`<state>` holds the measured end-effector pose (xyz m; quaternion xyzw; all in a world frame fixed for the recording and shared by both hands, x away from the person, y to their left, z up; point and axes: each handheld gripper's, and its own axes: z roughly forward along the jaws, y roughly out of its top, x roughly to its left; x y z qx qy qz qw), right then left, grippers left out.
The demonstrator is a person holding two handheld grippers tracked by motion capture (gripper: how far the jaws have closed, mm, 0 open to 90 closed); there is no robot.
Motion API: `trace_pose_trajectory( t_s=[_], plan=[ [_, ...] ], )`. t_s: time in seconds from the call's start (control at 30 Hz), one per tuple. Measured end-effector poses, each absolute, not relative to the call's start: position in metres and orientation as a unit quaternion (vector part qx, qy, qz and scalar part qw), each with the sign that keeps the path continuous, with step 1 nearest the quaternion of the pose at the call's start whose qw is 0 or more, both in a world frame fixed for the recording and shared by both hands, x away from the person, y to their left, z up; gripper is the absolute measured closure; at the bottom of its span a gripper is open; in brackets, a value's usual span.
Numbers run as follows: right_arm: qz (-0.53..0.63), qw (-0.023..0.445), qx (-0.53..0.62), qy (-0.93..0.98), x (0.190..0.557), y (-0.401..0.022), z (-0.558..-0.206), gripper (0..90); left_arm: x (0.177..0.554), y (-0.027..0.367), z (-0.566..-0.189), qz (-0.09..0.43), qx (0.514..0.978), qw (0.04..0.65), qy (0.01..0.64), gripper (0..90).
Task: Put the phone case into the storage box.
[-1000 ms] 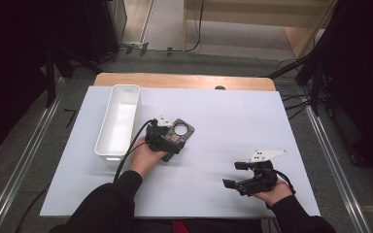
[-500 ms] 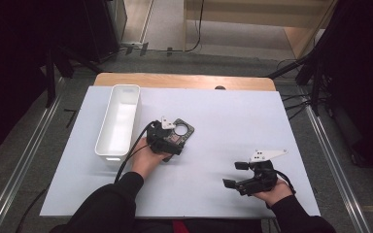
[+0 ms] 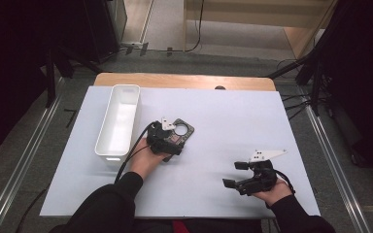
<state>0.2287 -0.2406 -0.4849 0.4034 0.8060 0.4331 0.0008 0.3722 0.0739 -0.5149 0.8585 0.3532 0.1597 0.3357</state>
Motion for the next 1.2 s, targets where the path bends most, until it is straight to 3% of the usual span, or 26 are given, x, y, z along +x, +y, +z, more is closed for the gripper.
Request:
trace_pose_trajectory(
  t_s=[0.8,1.2],
  plan=[
    [0.434,0.001,0.401,0.806,0.23,-0.241,-0.485,10.7,0.373,0.073,-0.513,0.155,0.855,0.334,0.365,11.3],
    [0.434,0.002,0.402,0.806,0.23,-0.241,-0.485,10.7,0.371,0.073,-0.498,0.12,0.839,0.378,0.372,11.5]
  ],
)
